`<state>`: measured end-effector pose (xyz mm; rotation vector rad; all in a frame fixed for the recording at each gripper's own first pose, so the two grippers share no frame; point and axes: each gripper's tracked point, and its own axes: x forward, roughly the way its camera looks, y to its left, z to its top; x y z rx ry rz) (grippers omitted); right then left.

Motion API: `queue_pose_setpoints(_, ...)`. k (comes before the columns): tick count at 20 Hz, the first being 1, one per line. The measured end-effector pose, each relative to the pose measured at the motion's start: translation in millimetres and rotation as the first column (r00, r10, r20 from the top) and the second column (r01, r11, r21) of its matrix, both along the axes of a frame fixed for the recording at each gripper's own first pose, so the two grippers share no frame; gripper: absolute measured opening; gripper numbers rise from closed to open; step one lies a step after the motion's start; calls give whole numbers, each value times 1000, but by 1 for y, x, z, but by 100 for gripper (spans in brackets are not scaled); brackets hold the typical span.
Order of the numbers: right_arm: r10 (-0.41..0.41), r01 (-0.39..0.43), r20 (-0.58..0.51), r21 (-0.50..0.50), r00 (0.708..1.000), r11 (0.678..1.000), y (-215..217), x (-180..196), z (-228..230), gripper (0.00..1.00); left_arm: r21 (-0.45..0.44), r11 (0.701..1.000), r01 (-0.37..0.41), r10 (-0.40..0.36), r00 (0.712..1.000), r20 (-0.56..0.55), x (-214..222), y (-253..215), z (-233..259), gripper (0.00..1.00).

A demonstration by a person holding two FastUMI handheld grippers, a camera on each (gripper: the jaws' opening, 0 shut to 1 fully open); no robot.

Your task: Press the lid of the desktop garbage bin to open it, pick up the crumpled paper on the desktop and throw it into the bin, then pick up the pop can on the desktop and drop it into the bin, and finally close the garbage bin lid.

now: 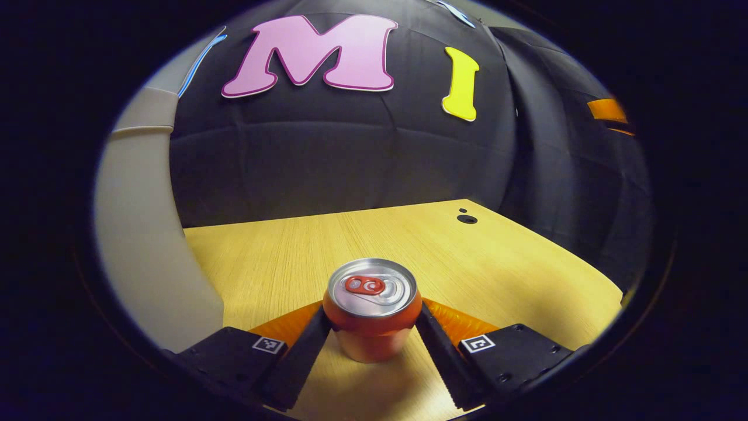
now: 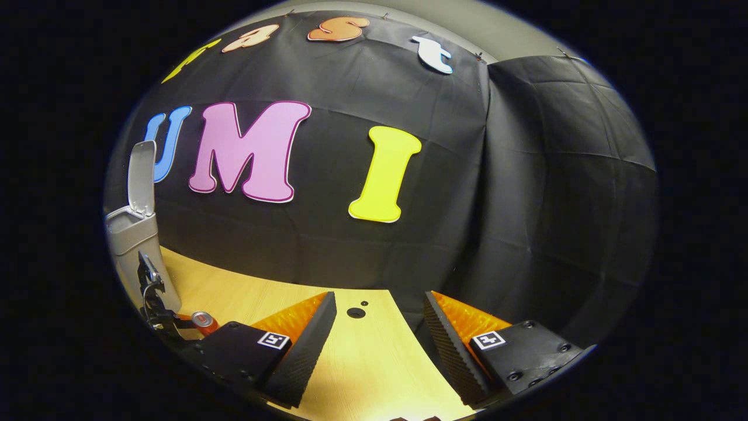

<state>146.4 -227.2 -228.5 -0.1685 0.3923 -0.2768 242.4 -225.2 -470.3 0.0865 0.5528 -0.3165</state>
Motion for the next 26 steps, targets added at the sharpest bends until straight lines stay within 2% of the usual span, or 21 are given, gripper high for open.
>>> queue_pose_setpoints(1,2,-2,1,5,1000,1000,1,0,0,97,11,1000,-3,3,1000,6,0,1,5,89)
queue_pose_setpoints(6,25,-24,-23,49,999,998,13,-2,-7,97,34,999,26,-28,998,60,-12,-3,62,88)
queue_pose_setpoints(10,50,-49,-11,82,999,995,23,-1,4,97,-12,999,49,-47,988,145,-16,-15,137,88)
queue_pose_setpoints(16,121,-121,12,49,993,991,31,3,34,96,7,1000,17,-19,958,288,4,-8,250,87)
queue_pose_setpoints(19,152,-153,27,44,988,987,39,2,49,97,26,999,-28,17,935,355,12,17,299,87)
queue_pose_setpoints(21,169,-171,40,43,985,984,45,2,56,97,40,994,-99,75,912,403,21,50,326,87)
queue_pose_setpoints(26,203,-209,62,98,977,973,74,12,68,97,56,964,-259,210,874,438,28,141,346,87)
